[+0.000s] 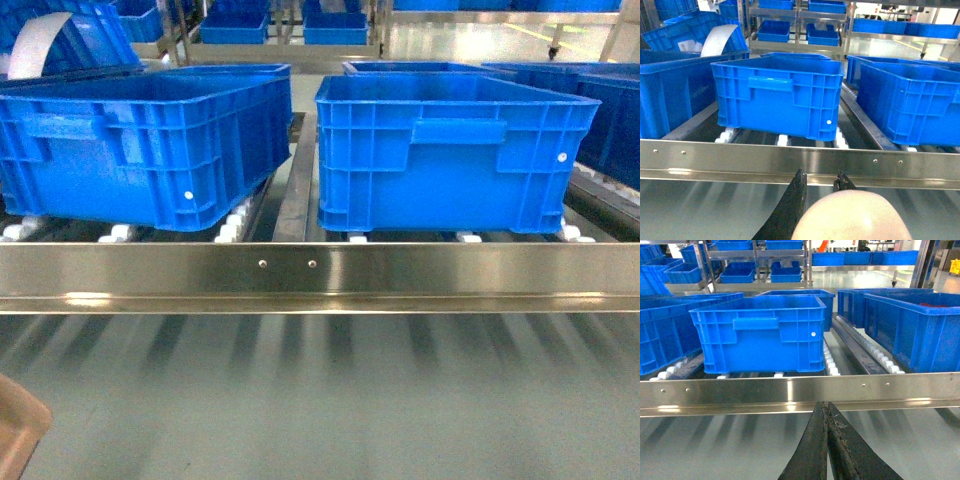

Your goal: Place part in tray to right shelf

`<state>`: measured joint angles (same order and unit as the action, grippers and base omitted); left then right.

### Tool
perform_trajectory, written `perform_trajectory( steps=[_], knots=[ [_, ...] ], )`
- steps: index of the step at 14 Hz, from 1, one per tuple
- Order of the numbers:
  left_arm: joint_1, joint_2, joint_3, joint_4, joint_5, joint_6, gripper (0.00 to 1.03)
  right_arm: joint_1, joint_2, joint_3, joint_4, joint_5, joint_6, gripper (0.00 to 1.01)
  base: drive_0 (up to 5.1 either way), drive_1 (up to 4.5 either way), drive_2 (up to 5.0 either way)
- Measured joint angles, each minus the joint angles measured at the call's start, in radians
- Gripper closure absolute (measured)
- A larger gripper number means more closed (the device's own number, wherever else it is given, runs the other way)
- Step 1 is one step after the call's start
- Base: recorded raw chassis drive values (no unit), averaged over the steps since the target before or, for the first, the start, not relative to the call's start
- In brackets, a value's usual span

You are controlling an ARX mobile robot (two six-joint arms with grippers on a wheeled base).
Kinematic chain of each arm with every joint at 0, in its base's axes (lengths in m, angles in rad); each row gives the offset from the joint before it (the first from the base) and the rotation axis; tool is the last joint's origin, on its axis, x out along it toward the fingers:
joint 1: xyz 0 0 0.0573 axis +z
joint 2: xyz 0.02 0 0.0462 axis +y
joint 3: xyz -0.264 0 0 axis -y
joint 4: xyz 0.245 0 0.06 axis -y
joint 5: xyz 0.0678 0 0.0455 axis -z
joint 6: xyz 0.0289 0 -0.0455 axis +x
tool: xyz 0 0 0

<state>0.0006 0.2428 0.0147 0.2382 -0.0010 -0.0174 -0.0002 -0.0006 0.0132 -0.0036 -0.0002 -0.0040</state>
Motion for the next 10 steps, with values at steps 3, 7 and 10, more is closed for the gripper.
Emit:
perform_trajectory(
  steps=[3, 7, 10],
  knots=[
    [0.0, -0.057, 0.0, -0.059, 0.0, 0.0, 0.9, 0.0, 0.0, 0.0, 0.0, 0.0, 0.0, 0.99, 0.0, 0.0, 0.0],
    [0.0, -0.238, 0.002, -0.225, 0.0, 0.002, 0.9, 0.0, 0.0, 0.0, 0.0, 0.0, 0.0, 0.99, 0.0, 0.0, 0.0],
    [0.0, -0.238, 0.001, -0.242, 0.0, 0.002, 0.9, 0.0, 0.0, 0.0, -0.001, 0.0, 0.0, 0.99, 0.0, 0.0, 0.0]
  ],
)
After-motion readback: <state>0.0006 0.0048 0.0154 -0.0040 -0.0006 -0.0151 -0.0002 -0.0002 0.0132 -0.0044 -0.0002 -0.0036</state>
